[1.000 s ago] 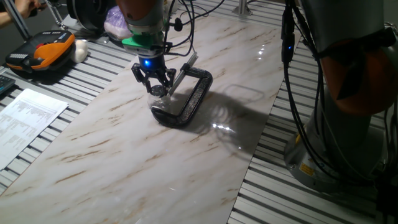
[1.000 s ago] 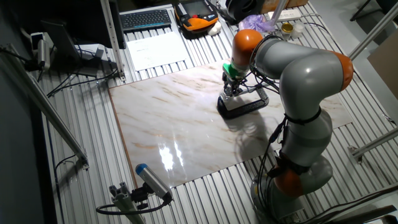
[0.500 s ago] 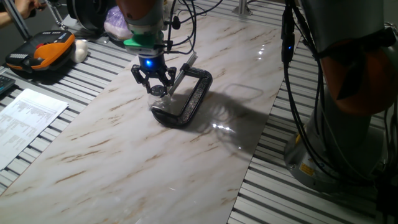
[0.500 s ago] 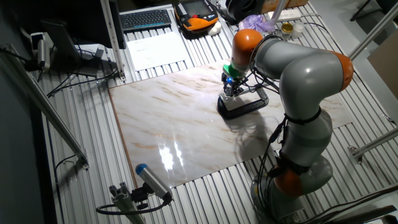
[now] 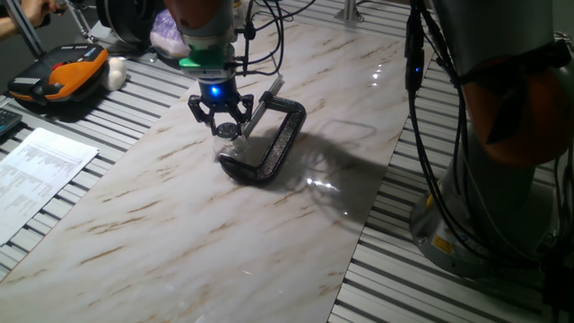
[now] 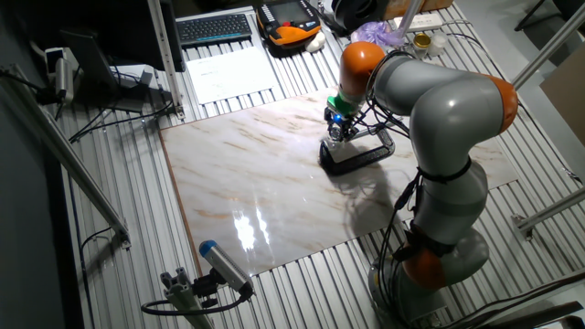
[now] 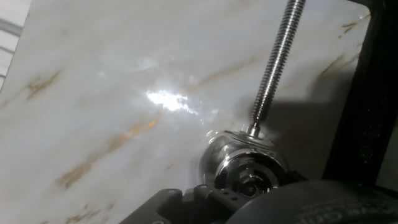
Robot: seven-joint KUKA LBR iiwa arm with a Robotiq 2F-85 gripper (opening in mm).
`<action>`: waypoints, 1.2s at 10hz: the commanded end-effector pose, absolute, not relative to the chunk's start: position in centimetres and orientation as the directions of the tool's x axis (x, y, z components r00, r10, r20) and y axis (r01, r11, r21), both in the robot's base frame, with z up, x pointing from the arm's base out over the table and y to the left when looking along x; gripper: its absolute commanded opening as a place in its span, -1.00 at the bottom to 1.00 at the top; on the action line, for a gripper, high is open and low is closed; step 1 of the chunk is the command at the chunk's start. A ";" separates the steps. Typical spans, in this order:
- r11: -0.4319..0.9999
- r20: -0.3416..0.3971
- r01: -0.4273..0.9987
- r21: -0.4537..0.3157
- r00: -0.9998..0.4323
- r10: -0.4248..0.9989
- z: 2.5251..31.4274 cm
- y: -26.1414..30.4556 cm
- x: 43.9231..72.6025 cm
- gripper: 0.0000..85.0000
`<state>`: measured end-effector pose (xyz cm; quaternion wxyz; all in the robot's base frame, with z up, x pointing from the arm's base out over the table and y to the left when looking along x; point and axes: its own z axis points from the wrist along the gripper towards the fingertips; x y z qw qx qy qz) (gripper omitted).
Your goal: Unscrew the lid from the jar
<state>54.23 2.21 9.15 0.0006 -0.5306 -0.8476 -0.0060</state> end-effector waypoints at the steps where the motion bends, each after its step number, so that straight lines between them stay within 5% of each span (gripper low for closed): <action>1: 0.449 0.008 0.894 0.009 -0.449 0.894 9.1 2.2 54.2 -1.00; 12: 0.649 0.026 0.761 0.001 -0.649 0.761 9.1 2.4 54.2 -1.00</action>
